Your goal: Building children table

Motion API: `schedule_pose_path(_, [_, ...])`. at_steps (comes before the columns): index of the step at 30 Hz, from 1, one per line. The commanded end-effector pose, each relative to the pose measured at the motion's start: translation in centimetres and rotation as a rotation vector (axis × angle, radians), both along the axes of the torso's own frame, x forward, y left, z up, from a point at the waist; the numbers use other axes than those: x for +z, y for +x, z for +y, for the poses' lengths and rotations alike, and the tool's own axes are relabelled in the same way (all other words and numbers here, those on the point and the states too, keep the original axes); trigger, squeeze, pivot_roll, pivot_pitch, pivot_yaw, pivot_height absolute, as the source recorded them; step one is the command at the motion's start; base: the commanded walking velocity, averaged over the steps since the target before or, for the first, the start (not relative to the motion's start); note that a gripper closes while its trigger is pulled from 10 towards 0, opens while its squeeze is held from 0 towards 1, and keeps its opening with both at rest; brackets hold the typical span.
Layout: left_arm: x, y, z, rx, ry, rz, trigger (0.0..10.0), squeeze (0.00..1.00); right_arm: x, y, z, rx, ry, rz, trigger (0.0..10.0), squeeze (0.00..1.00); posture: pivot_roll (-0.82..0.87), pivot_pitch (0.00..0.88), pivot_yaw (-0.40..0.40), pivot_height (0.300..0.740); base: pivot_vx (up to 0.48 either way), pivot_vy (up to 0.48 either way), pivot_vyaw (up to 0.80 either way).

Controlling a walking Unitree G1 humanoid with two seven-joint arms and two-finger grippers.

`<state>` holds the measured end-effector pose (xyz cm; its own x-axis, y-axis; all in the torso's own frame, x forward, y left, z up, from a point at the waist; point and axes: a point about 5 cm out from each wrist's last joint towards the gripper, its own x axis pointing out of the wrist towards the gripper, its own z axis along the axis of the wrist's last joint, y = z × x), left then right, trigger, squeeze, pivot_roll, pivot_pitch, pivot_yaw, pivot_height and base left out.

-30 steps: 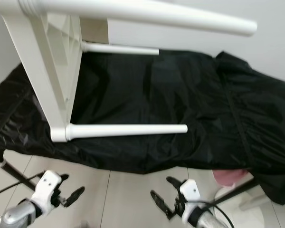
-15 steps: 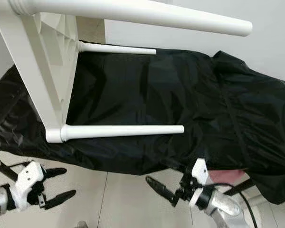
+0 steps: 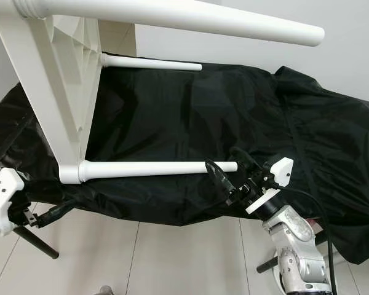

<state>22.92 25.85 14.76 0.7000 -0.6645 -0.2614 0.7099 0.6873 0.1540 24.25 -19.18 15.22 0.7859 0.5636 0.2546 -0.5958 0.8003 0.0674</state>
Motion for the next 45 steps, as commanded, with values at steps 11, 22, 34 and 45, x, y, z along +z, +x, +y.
schedule_pose_path(11, [-0.4,2.0,-6.0,0.040,-0.224,0.005,10.0,0.00,1.1,3.0,-1.1,-0.366,0.025,-0.037,10.0,0.00,0.03,0.000,-0.046,0.740,0.000,0.000,0.00])
schedule_pose_path(22, [-1.1,3.3,-6.1,0.130,-0.264,0.047,10.0,0.00,1.4,3.0,-0.4,-0.378,0.017,-0.058,10.0,0.00,0.03,0.000,-0.050,0.740,0.000,0.000,0.00])
schedule_pose_path(34, [0.3,7.8,-2.9,0.338,-0.187,-0.067,10.0,0.00,1.9,4.1,0.2,-0.404,0.021,-0.085,10.0,0.00,0.03,0.000,-0.052,0.740,0.000,0.000,0.00])
schedule_pose_path(45, [-1.3,6.8,-2.4,0.317,-0.193,0.008,10.0,0.00,2.3,3.5,1.2,-0.361,-0.090,-0.153,10.0,0.00,0.01,0.000,-0.035,0.740,0.000,0.000,0.00])
